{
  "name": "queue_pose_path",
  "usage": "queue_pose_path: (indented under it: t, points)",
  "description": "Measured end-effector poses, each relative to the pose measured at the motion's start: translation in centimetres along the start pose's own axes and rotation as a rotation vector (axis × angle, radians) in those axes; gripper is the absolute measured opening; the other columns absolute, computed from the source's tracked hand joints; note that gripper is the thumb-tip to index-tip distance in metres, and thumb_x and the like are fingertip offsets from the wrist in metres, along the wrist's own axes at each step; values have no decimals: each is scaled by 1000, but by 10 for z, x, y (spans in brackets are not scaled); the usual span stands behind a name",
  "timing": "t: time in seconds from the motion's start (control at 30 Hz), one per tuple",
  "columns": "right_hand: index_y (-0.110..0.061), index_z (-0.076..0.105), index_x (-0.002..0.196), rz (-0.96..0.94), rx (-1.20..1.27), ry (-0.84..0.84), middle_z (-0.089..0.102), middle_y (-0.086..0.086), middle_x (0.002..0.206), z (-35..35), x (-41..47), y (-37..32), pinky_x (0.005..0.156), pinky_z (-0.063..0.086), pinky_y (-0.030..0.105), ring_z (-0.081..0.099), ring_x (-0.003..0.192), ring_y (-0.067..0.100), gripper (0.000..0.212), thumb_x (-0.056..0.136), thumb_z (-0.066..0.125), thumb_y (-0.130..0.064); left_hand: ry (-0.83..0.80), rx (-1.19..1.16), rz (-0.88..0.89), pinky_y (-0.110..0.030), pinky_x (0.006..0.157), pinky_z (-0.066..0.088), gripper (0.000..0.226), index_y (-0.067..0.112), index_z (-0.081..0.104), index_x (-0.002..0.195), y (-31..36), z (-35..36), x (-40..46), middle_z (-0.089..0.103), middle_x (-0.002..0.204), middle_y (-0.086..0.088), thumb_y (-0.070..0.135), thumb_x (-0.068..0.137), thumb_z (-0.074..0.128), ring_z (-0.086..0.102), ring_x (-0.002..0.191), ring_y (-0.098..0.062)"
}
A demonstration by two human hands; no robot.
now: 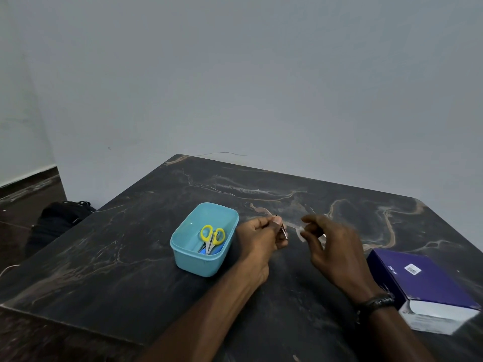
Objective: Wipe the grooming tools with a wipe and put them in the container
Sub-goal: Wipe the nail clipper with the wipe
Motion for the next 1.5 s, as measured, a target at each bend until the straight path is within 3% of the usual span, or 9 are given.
queue_pose_path:
  t: [0.2,0.47,0.6,0.77,0.97,1.07,1.17,1.3,1.5]
  points:
    - [-12,72,106,-14,43,61,75,3,94,-1,1,-2,71,42,11,63,76,7,27,81,72,-3,-56,-16,-26,-34,63,60,18,14,70,99,3,-1,-3,68,83,-10,2,87,65,65,74,-21]
    - [-14,72,107,8,88,98,72,-3,94,-1,2,-2,68,44,12,61,74,2,27,82,70,-2,-115,-26,-36,-29,61,59,6,8,69,89,5,-1,-7,67,85,-13,4,85,68,62,77,-23]
    - [-23,71,106,246,343,45,71,-13,90,-2,3,-4,61,50,13,66,73,1,26,88,65,-6,-115,-19,-12,-33,65,60,9,5,69,90,4,-1,-6,70,86,-17,-1,84,68,66,71,-22]
    - [-12,72,95,505,699,-55,74,3,77,-5,6,-1,53,47,17,68,64,9,17,87,64,1,-113,-4,34,-28,60,59,10,6,69,89,4,-1,-6,72,81,-13,-2,83,69,68,65,-17]
    - [-4,73,91,762,879,-174,72,9,72,-3,6,3,57,43,27,64,66,16,12,86,64,1,-153,-24,46,-41,83,57,11,9,69,93,4,0,-7,74,84,-10,1,86,66,70,83,-22]
    - [-2,73,91,825,926,-239,72,12,75,-3,7,2,56,41,27,63,65,17,11,86,63,1,-185,-10,49,-39,85,54,12,9,69,97,4,0,-7,75,86,-8,4,89,63,70,87,-23]
    - [2,71,93,849,972,-288,71,15,79,-4,7,-2,55,39,26,63,63,16,12,87,61,1,-226,17,51,-32,78,54,12,11,69,97,4,0,-8,75,87,-5,5,91,60,70,85,-18]
    - [1,70,94,834,1005,-336,74,19,87,-6,7,-5,57,39,27,64,65,15,14,89,57,-1,-249,38,54,-38,84,54,14,10,69,99,3,1,-9,75,91,-7,4,92,58,69,86,-19]
    - [2,71,98,779,992,-391,75,17,93,-9,6,-9,59,40,24,66,71,15,18,87,62,-10,-279,54,69,-24,71,59,15,6,68,102,4,0,-9,75,94,-7,1,92,58,71,76,-12]
Point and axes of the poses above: each hand's wrist, its own x-axis towards the middle knuckle, its own z-axis out of the palm, y = z × x, the point moved 1 cm from there along x, towards the middle knuckle
